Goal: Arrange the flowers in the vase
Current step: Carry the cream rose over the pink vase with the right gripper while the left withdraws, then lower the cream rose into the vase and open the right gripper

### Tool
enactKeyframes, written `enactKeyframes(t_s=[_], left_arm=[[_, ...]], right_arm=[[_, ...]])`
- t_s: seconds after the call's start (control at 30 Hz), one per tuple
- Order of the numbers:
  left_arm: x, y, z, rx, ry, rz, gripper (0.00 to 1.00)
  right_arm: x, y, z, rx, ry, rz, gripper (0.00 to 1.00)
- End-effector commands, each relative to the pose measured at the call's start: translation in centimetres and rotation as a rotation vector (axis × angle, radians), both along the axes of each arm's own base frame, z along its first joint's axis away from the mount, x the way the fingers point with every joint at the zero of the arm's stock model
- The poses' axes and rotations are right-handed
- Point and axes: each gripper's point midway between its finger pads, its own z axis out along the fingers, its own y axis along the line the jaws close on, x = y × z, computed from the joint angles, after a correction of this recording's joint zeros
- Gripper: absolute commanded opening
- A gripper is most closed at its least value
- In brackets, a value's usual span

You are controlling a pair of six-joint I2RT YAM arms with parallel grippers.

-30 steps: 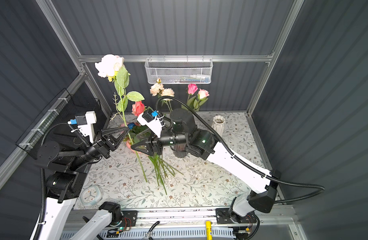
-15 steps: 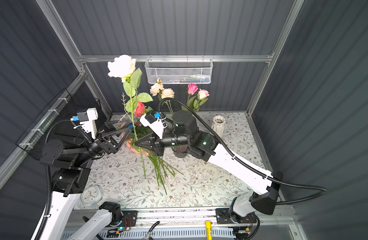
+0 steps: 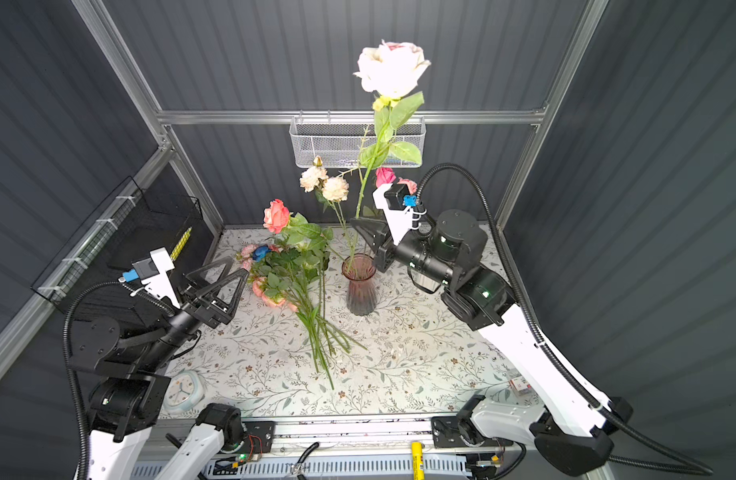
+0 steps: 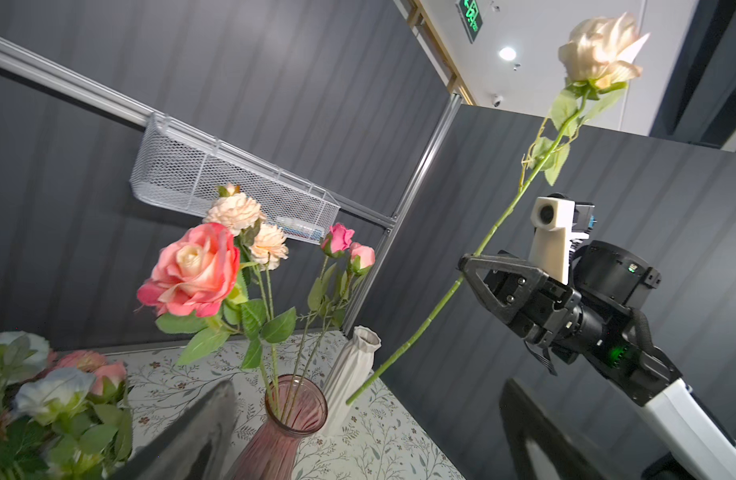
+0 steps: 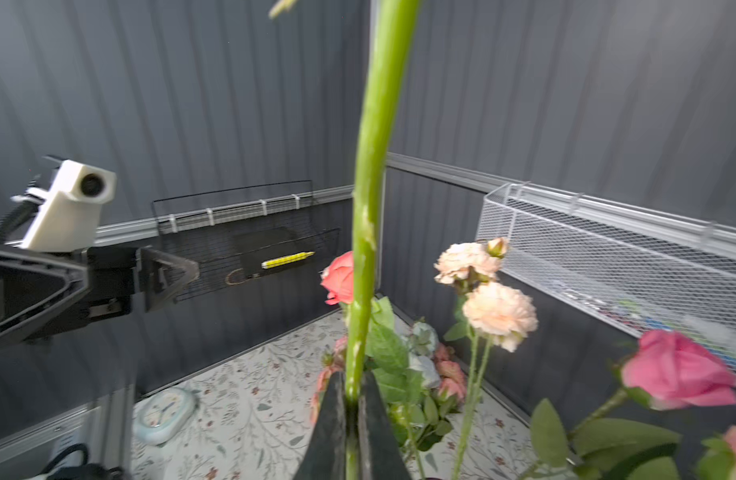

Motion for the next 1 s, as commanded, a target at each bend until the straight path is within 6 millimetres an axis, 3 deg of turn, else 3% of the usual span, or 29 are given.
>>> enactKeyframes(t_s=[0.0, 0.2, 0.53, 0.63, 0.77, 0.87, 0.97], left_arm=[[1.1, 0.8, -3.0, 0.038, 0.085, 0.071, 1.00], [1.6, 1.2, -4.8, 0.038, 0.134, 0.100, 1.00], [2.9, 1.5, -8.1, 0.037, 0.224, 0.134, 1.00], [3.5, 1.4, -9.2, 0.036, 0.261, 0.135, 1.00], [4.4, 1.5, -10.8, 0.039, 0.316, 0.156, 1.00], [5.0, 1.7, -12.3, 0.042, 0.364, 0.173, 1.00], [5.8, 2.0, -14.0, 0.047, 0.423, 0.203, 1.00]], right_arm=[[3.7, -0.4, -1.1, -0.066, -0.057, -0.129, 0.00], [7.0, 0.9, -4.2, -0.067, -0.037, -0.146, 0.00], [9.8, 2.5, -15.8, -0.131, 0.169, -0.167, 0.00], [9.9, 2.5, -18.0, -0.129, 0.232, -0.169, 0.15], [8.9, 2.1, -17.8, -0.090, 0.265, -0.157, 0.47], [7.7, 1.6, -16.4, -0.043, 0.267, -0.141, 0.60], [5.9, 0.8, -14.8, 0.024, 0.268, -0.109, 0.65]])
